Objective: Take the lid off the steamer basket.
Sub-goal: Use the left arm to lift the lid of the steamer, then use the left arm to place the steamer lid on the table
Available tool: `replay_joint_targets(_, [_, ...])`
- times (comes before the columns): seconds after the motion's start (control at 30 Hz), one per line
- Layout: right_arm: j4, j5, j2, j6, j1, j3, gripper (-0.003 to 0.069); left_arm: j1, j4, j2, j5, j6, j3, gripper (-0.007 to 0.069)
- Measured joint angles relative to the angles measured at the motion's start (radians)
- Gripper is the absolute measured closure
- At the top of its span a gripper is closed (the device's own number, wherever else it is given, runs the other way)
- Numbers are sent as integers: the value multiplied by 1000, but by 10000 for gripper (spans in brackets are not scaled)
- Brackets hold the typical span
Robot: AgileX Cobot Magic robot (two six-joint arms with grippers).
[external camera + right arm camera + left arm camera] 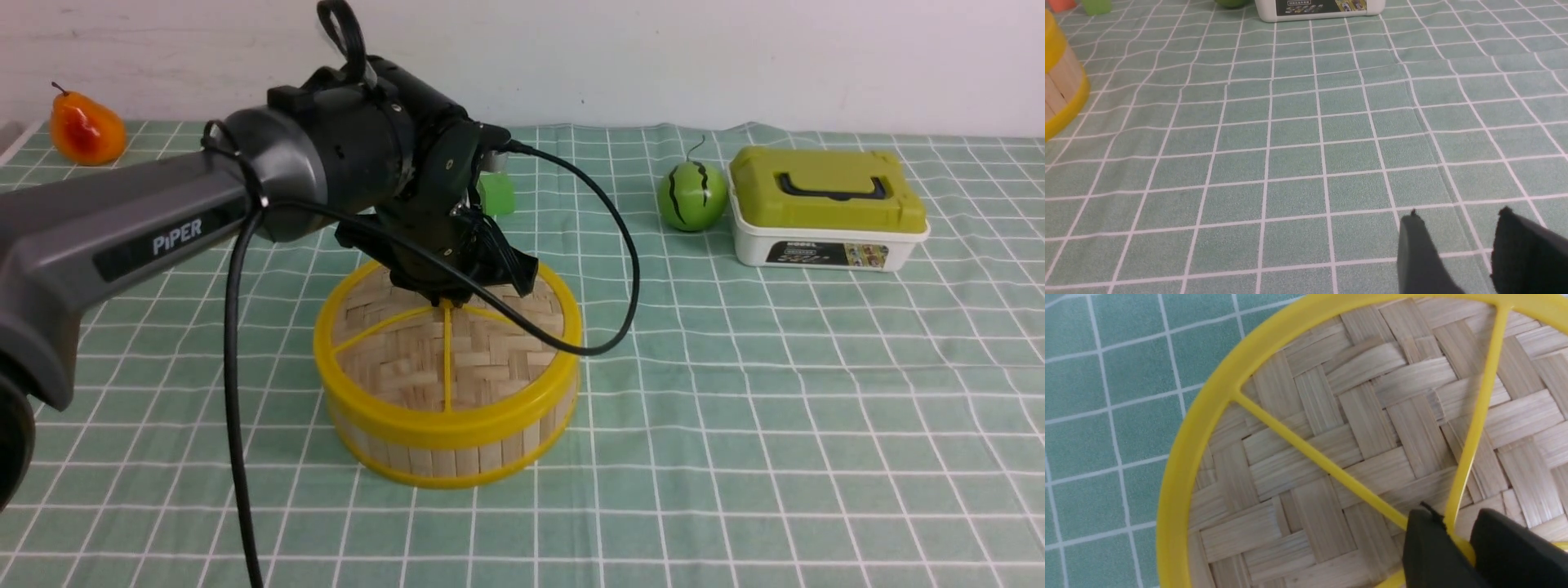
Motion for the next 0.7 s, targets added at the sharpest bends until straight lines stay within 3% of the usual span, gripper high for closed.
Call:
replay_joint_targets(0.43, [0,0,0,0,0,0,418,0,-17,-15,21,0,-7,515])
replay_joint_targets(0.7, [0,0,0,0,0,0,418,1,5,-203,79,-4,4,515])
